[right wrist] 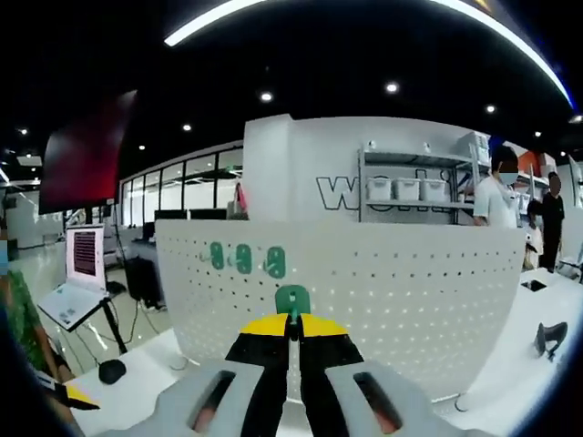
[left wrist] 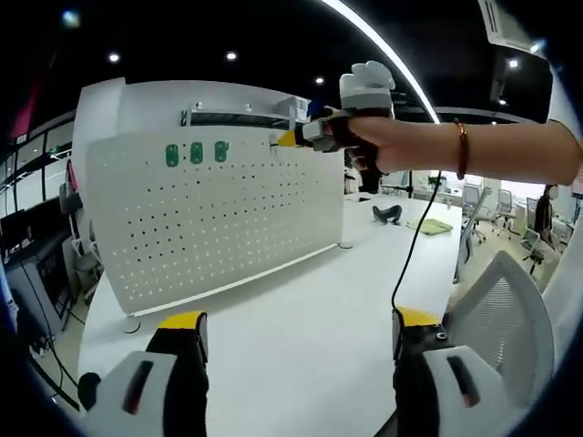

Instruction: Insert the hook assembly into the mounting plate slot until the hook locks in place.

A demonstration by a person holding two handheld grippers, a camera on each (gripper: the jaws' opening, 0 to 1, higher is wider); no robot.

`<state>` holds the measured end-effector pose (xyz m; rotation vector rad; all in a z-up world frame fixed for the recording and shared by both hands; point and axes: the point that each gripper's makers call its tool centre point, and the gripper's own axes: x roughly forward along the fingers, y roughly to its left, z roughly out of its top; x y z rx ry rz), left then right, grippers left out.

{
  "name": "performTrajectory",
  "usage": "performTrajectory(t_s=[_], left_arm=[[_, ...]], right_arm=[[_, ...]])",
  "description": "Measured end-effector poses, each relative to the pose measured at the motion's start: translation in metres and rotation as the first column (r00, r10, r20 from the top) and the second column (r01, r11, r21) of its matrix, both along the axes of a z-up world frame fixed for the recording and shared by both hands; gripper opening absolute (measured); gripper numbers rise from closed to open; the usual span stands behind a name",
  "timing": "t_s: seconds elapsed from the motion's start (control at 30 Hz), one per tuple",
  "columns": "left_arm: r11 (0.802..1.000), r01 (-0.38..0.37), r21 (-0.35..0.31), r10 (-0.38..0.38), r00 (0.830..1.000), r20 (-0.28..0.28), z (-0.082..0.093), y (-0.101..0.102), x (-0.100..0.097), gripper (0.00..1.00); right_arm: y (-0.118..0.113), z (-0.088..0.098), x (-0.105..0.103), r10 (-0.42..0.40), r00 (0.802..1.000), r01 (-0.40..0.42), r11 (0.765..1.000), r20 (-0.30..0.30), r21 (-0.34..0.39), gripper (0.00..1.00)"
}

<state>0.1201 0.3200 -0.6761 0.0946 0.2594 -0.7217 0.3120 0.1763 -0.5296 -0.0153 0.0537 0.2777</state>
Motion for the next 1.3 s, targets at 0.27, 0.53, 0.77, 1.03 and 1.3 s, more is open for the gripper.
performTrajectory(t_s=[0.27, 0.53, 0.77, 1.03, 1.3], left_arm=[[1.000, 0.002, -0.005, -0.002, 1.000, 0.002, 0.000, 0.002, 0.004, 0.85], [1.000, -0.004, 0.011, 0.004, 1.000, -0.005, -0.003, 0.010, 0.007, 0.84], [1.000, -0.001, 0.020, 0.001, 1.000, -0.006, -0.003, 0.015, 0.012, 0.84], [1.000, 0.002, 0.017, -0.002, 1.000, -0.003, -0.003, 0.017, 0.016, 0.83], [1.000, 0.003, 0.010, -0.003, 1.000, -0.010, -0.007, 0.019, 0.017, 0.82]], right_arm=[[0.001, 0.010, 0.010, -0.016, 1.000, 0.015, 1.000, 0.014, 0.012, 0.01], [0.004, 0.019, 0.024, -0.023, 0.999, 0.022, 0.999, 0.022, 0.028, 0.01], [0.005, 0.020, 0.030, -0.031, 0.999, 0.030, 0.998, 0.021, 0.047, 0.01], [0.005, 0.015, 0.039, -0.059, 0.998, 0.059, 0.998, 0.020, 0.029, 0.01], [-0.004, 0.014, 0.048, -0.101, 0.995, 0.100, 0.992, 0.011, 0.071, 0.01]])
